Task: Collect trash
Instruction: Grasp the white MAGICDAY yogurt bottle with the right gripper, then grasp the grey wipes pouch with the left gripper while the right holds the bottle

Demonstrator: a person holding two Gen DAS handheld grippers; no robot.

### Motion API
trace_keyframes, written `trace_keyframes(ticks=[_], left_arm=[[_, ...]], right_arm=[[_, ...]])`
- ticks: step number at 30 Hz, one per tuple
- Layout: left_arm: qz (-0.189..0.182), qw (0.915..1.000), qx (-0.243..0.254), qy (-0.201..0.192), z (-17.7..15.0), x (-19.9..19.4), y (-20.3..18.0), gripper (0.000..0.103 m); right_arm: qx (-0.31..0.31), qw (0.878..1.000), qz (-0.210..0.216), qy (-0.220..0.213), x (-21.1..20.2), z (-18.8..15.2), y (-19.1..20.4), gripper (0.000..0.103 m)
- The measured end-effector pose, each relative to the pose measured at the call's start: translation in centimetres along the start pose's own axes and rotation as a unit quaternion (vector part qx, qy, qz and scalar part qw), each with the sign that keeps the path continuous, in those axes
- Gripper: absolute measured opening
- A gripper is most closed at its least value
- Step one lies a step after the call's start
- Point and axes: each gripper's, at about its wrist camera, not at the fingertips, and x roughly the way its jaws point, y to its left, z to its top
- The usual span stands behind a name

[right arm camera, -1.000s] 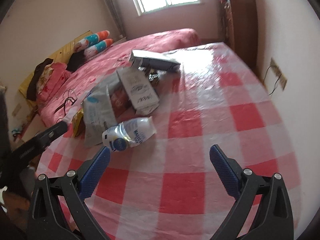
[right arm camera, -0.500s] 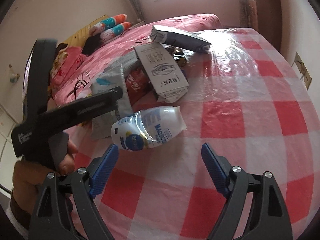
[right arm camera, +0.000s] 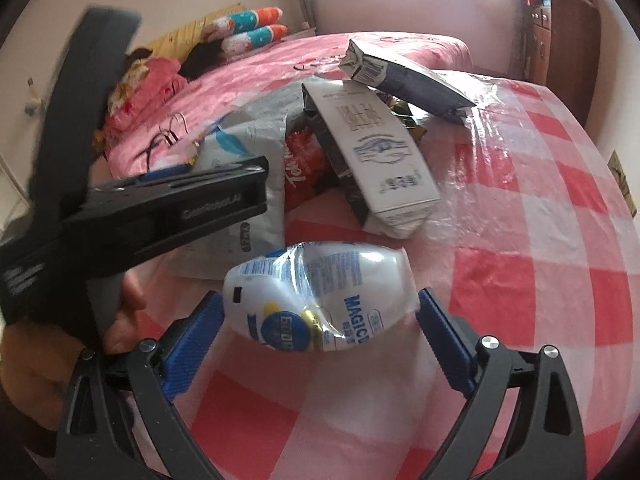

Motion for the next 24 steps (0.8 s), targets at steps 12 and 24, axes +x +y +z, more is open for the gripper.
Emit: trace_keyframes(ticks=[12, 24], left_arm=[[-0.079, 0.9955, -0.048, 0.023, -1.3, -1.9, 2.9, 0.077], [-0.036, 0.9977, -0.003, 0.057, -1.7, 1.1, -1.3, 0.088]], right_arm=[[0.0, 0.999, -0.031, -0.02, -1.3, -0.7, -1.1, 0.094], [0.033, 0.998, -0.04, -0.041, -4.0, -2.6, -4.2, 0.094]])
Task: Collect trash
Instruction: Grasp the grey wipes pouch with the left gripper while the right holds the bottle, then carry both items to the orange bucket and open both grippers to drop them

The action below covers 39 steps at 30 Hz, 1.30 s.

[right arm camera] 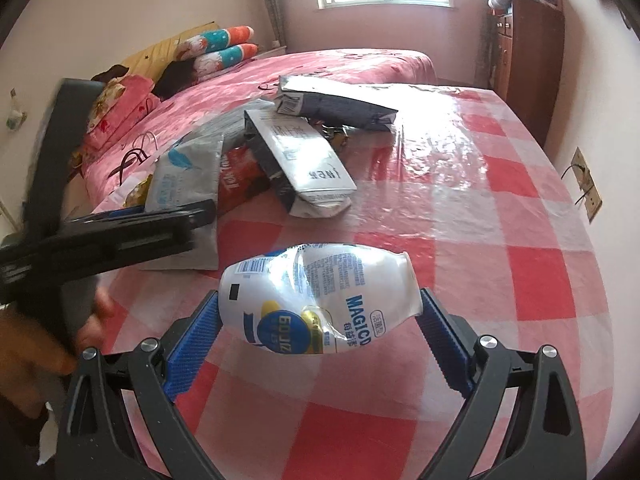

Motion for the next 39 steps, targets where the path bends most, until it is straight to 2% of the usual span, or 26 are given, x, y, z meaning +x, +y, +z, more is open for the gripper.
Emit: trace_keyframes(ticks=[3, 5, 10, 18, 23, 32, 39], left_arm=[[0.013, 0.9998, 0.004, 0.011, 0.1, 1.2, -0.5, 0.088], [0.009, 0.9999, -0.003, 0.004, 0.0, 1.0, -0.2, 0.079], [-0.011, 0.9998, -0.019, 0.0, -0.4, -0.1, 0.8, 0.072], [-0.032, 0.9986, -0.026, -0.033, -1.6, -4.3, 3.0, 0.071], [-0.04, 0.9972, -0.04, -0.05, -2.2, -7.3, 6.0, 0.071], [-0.033, 0.9934, -0.084, -0.071, -4.2, -11.0, 12.9, 0.071], [0.025, 0.9871, -0.134, -0.084, -7.0, -12.7, 20.7, 0.071]], right_arm=[[0.002, 1.0, 0.006, 0.0, -0.1, 0.0, -0.1, 0.094], [0.0, 1.0, 0.009, -0.001, -0.2, 0.0, -0.1, 0.094], [0.003, 1.0, 0.017, -0.006, -0.5, 0.0, 0.1, 0.094], [-0.008, 1.0, 0.03, -0.002, -1.0, 0.4, 2.1, 0.094], [-0.02, 0.999, 0.042, -0.002, -1.3, 0.8, 4.0, 0.094], [-0.07, 0.993, 0.093, -0.007, -1.8, 2.6, 10.3, 0.094], [-0.14, 0.977, 0.158, 0.006, -0.6, 3.9, 19.0, 0.094]])
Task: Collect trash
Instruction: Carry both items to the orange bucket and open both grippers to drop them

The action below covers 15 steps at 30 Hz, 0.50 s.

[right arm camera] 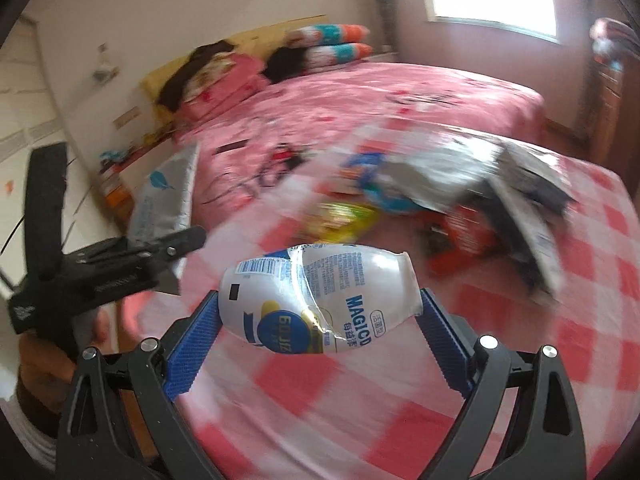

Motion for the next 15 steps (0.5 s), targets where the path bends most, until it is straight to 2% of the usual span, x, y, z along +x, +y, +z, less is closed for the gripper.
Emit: trace_keyframes(ticks=[5, 10, 15], left_arm=[[0.052, 0.9975, -0.047, -0.001, -0.8, -0.1, 6.4, 0.071], [0.098, 0.9908, -0.094, 0.002, -2.2, 0.0, 12.0, 0.071], [0.114, 0.9847, -0.131, 0.011, -3.5, 0.8, 16.5, 0.072]], right_arm=[[-0.043, 0.997, 0.061, 0.021, 3.8, 2.0, 5.5, 0.094], [-0.085, 0.988, 0.117, 0.048, 8.3, 3.6, 11.3, 0.094], [-0.119, 0.979, 0.146, 0.084, 13.4, 4.3, 15.7, 0.094]])
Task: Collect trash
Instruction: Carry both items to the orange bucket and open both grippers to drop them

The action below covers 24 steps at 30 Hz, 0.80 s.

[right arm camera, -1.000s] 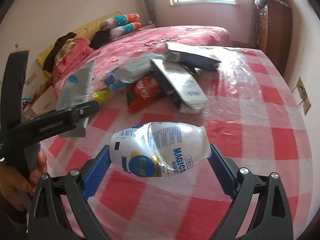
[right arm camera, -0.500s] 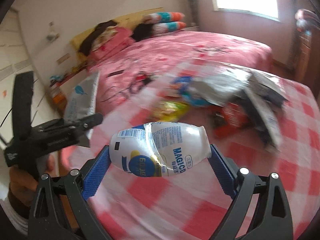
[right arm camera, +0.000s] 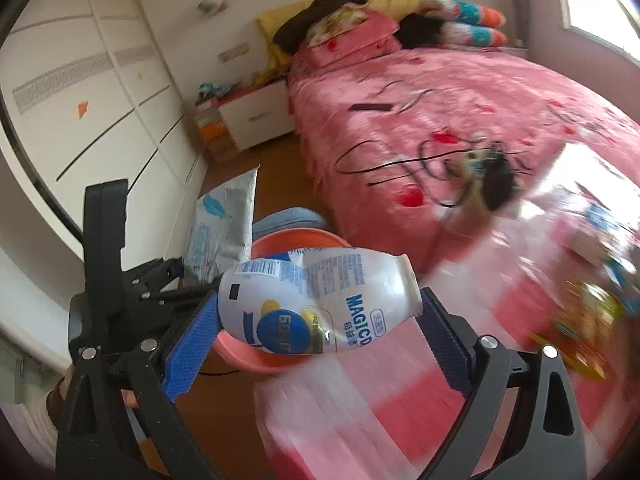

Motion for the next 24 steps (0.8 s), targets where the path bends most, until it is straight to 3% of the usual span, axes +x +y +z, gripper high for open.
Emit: trace_keyframes(ticks=[3, 5, 7, 16, 24], left_arm=[[0.005, 0.9998, -0.017, 0.013, -0.4, 1.1, 2.0, 0.073], [0.008, 0.9992, -0.032, 0.022, -0.7, 1.8, 3.3, 0.081], [0.012, 0.9985, -0.046, 0.026, -0.8, 2.5, 4.2, 0.081], [0.007, 0.999, -0.045, 0.0, -0.9, 1.3, 4.7, 0.082], [-0.04, 0.9992, -0.004, -0.006, -1.2, 0.0, 2.4, 0.082]], right_arm=[[-0.009, 0.999, 0.01, 0.032, 3.2, 0.7, 1.1, 0.095], [-0.007, 0.999, 0.018, 0.04, 4.4, 0.9, 1.7, 0.097], [0.0, 0.999, 0.025, 0.041, 5.1, 1.0, 1.7, 0.097], [0.047, 0.999, -0.008, 0.0, 1.5, 0.3, -0.2, 0.097], [0.082, 0.994, -0.067, -0.027, -2.6, -2.9, -1.6, 0.097]])
